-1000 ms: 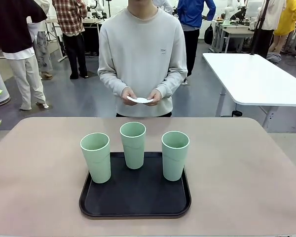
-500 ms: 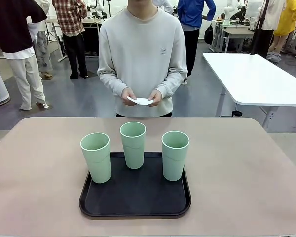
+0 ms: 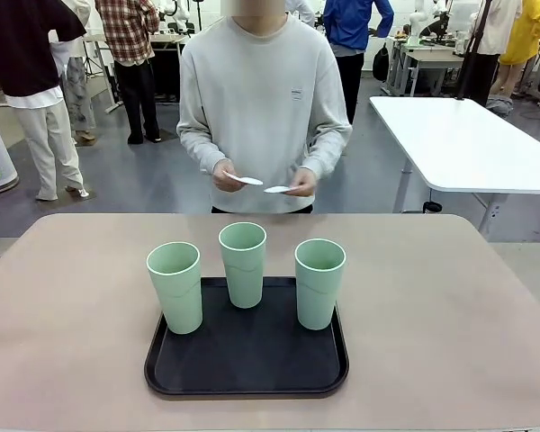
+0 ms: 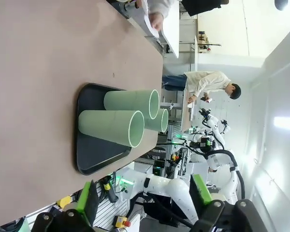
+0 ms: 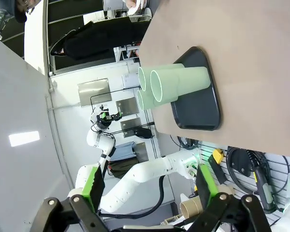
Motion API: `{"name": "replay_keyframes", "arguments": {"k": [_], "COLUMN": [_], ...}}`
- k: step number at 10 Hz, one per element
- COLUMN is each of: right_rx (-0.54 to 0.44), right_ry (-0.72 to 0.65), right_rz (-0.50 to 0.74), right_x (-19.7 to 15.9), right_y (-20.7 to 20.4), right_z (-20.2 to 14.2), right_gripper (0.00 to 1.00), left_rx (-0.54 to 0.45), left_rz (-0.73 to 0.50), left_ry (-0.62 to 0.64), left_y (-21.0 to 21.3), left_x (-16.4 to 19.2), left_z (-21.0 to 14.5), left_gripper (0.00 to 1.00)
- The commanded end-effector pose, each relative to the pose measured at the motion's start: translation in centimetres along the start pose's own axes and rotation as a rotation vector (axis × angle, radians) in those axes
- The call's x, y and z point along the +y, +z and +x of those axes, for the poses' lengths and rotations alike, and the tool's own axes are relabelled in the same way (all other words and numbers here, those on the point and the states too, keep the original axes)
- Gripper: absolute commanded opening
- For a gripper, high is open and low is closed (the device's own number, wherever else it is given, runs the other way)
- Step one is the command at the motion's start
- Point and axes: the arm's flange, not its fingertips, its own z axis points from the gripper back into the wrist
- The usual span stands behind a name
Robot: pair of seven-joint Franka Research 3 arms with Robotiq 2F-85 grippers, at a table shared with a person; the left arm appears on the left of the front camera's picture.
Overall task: Place coasters on the table and set cups on them.
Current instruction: Pick up one Reusable plastic cup and place it on a coaster set by the human.
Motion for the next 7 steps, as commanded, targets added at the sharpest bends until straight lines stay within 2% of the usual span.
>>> {"name": "replay_keyframes", "arguments": {"k": [1, 7], "right_rx": [0.001, 0.001], "right_ry": [0.004, 0.004], "right_rz": [0.007, 0.007], "right_x": [0.02, 0.02], "right_y": [-0.04, -0.04], "right_z": [0.13, 0.13], "right_gripper": [1.0, 1.0], "left_rx": [0.003, 0.003], "left_rz": [-0.021, -0.021], "left_ry": [-0.015, -0.015], "left_y": [-0.17, -0.17], "left_x": [-0.17, -0.17], "left_z": [0.25, 0.25], "left_gripper": [1.0, 1.0]}}
